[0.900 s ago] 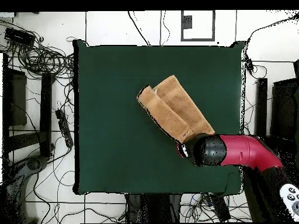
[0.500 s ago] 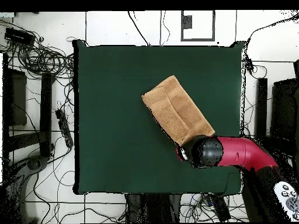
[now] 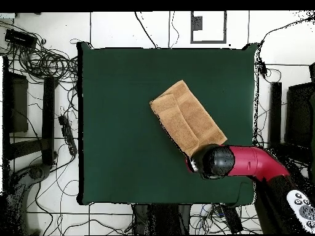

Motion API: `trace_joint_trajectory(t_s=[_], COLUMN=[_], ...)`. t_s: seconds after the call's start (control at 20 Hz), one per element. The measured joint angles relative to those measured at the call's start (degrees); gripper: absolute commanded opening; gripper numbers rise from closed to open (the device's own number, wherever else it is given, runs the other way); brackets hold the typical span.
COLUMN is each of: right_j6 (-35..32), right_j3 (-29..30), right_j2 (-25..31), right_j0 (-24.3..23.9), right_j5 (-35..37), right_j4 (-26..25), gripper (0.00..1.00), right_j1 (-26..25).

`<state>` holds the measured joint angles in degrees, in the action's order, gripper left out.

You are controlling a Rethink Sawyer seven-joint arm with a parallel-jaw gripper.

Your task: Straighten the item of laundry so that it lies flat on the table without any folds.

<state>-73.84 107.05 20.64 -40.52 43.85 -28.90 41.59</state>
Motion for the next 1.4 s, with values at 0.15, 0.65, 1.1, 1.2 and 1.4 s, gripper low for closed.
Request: trace_joint_trajectory(t_s=[0.15, 0.65, 1.1, 1.2, 1.4], right_j6=[0.0, 0.0, -0.1, -0.1, -0.1], right_j3=[0.0, -0.7, -1.0, -1.1, -2.1], right_j2=[-0.2, -2.7, -5.2, -5.5, -6.6], right_j0=[-0.1, 3.3, 7.9, 8.5, 10.0], right_j5=[0.0, -0.9, -3.2, -3.3, -3.3], right_j4=[0.0, 0.0, 0.6, 0.7, 1.4], gripper=[0.00, 1.00, 1.00, 1.00, 1.00], right_j1=[0.2, 0.3, 0.3, 0.3, 0.2])
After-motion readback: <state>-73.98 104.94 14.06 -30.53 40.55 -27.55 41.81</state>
